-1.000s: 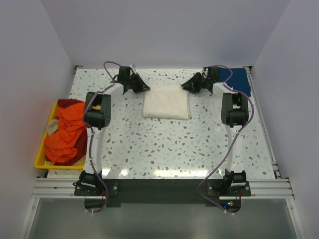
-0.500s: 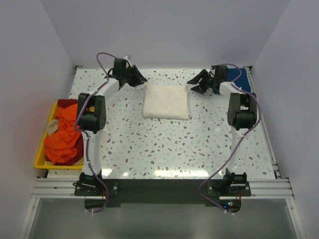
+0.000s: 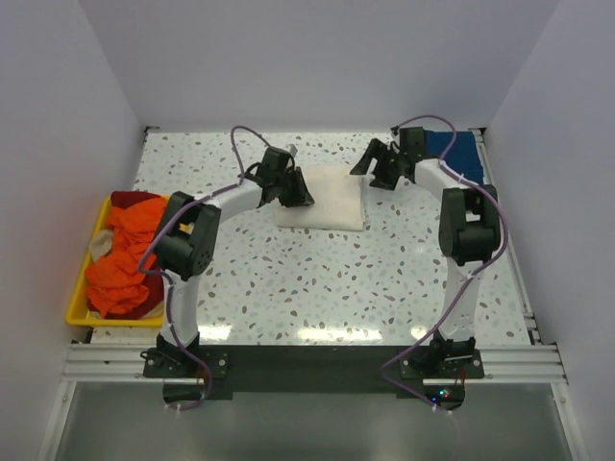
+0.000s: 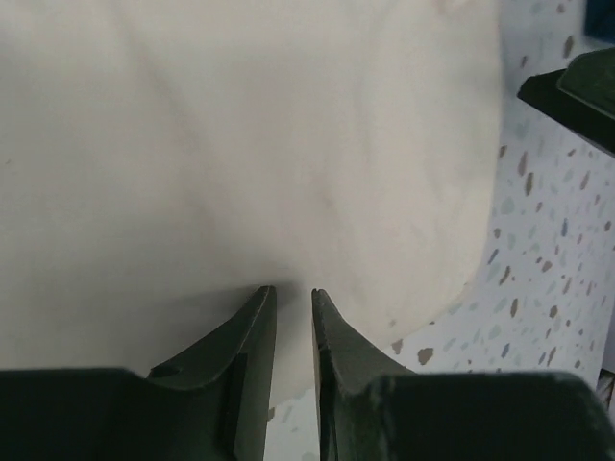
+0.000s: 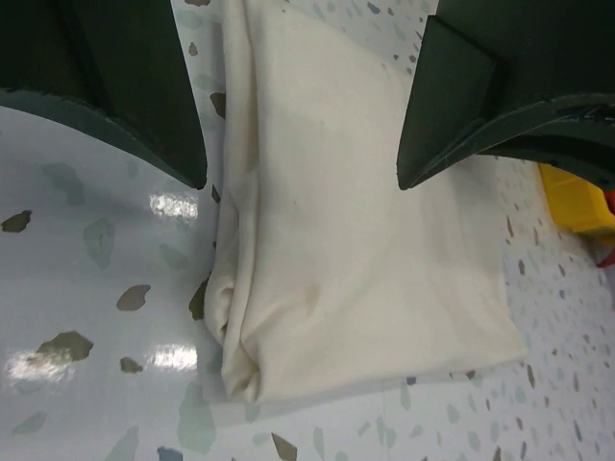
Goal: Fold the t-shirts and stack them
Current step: Fold the tshirt, then neatly place the folded tshirt to the corner
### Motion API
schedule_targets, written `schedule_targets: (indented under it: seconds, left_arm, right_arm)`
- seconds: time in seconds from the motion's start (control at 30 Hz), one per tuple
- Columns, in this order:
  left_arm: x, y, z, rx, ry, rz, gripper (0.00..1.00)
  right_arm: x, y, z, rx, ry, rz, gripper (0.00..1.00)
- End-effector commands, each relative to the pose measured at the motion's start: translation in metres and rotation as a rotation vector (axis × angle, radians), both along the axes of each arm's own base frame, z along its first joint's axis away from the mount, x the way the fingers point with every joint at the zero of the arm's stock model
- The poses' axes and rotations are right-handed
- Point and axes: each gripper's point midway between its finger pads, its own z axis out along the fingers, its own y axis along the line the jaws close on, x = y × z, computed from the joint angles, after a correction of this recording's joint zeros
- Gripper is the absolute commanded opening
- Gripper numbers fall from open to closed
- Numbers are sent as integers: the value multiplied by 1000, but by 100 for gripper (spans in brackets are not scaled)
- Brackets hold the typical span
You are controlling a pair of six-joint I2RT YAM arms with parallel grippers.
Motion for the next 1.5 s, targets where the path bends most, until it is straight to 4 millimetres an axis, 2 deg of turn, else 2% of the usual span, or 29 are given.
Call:
schedule_targets:
  seconds: [0.0,0.1,0.2,0.4,0.5,0.63,0.77,0.8,0.97,1.07,1.17,1.27,1.3,1.37,1.4,1.47]
  left_arm:
    - [2,23,-17,62,8,82,26]
    - [-9,29,-40,105,55,86,25]
    - [-11,32,-43,122,60,85,25]
    - [1,25,-11,106,-8,75,27]
    - [6,6,12,94,-54,45,27]
    - [0,-19,20,83,-74,0,27]
    - [-8,-40,11,79,-61,-41,27]
    - [-11,-47,3,83,-47,-48,27]
    - [-21,-56,-35,109,20,-66,26]
    - [-27,-60,-48,118,41,-80,26]
    - [-30,-61,-52,120,45,-86,26]
    - [-30,-65,-47,107,41,-91,26]
    - [-29,-66,-45,103,36,-92,26]
    - [-28,-67,-38,101,31,-95,26]
    - [-26,-68,-32,101,27,-95,26]
    - [-24,-68,-16,99,6,-99,26]
  right_arm:
    - [-10,0,-21,-135,21,45,84]
    - [-15,9,-36,-139,52,75,85]
    - [-21,13,-47,-148,75,84,84]
    - [-32,19,-54,-158,95,86,82]
    - [-36,17,-57,-166,109,76,79]
    - [-42,17,-57,-173,113,67,78]
    - [-44,21,-58,-169,122,75,77]
    - [-45,21,-59,-172,124,76,77]
    - [-52,29,-68,-182,145,87,74]
    - [-57,31,-73,-194,157,86,71]
    - [-59,33,-77,-210,166,78,65]
    - [-59,35,-81,-233,168,73,54]
    - [-59,34,-82,-244,171,70,45]
    - [-58,33,-86,-283,179,66,35]
    - [-59,31,-89,-297,195,63,20]
    - [-55,28,-90,-327,193,56,8]
